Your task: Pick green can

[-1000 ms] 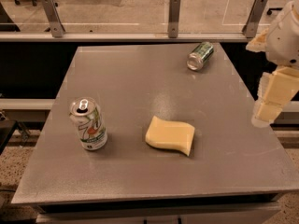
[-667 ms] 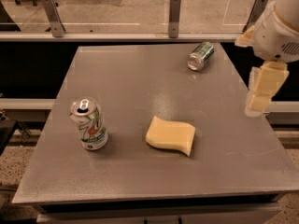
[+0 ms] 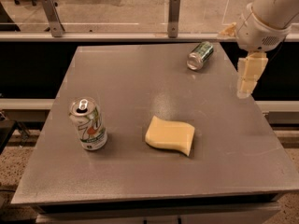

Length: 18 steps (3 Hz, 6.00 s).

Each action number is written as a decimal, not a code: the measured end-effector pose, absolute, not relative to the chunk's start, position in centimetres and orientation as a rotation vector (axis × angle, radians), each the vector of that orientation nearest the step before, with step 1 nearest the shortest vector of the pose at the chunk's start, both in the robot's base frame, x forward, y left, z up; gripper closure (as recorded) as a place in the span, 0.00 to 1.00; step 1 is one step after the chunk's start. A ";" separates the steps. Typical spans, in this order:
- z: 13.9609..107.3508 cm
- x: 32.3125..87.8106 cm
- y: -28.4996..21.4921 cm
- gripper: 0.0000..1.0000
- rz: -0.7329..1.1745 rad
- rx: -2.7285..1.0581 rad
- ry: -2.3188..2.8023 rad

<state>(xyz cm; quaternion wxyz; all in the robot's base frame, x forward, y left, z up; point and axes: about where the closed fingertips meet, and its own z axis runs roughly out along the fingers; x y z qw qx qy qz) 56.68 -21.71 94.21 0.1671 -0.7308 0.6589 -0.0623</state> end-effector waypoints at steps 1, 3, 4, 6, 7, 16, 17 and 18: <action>93.6 61.3 -21.2 0.00 -0.157 -2.182 1.690; 90.3 67.5 -18.8 0.00 -0.232 -2.417 1.372; 88.2 69.8 -18.3 0.00 -0.316 -2.545 1.245; 86.4 72.0 -17.6 0.00 -0.469 -2.717 1.051; 85.9 72.5 -17.4 0.00 -0.531 -2.785 0.975; 92.9 63.0 -13.8 1.00 -0.504 -2.863 0.675; 94.9 59.5 -11.7 1.00 -0.357 -2.863 0.569; 94.9 59.5 -11.6 1.00 -0.353 -2.863 0.568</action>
Offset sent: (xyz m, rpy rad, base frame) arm 0.1195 0.0255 -0.0268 -0.0426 -0.1032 0.4656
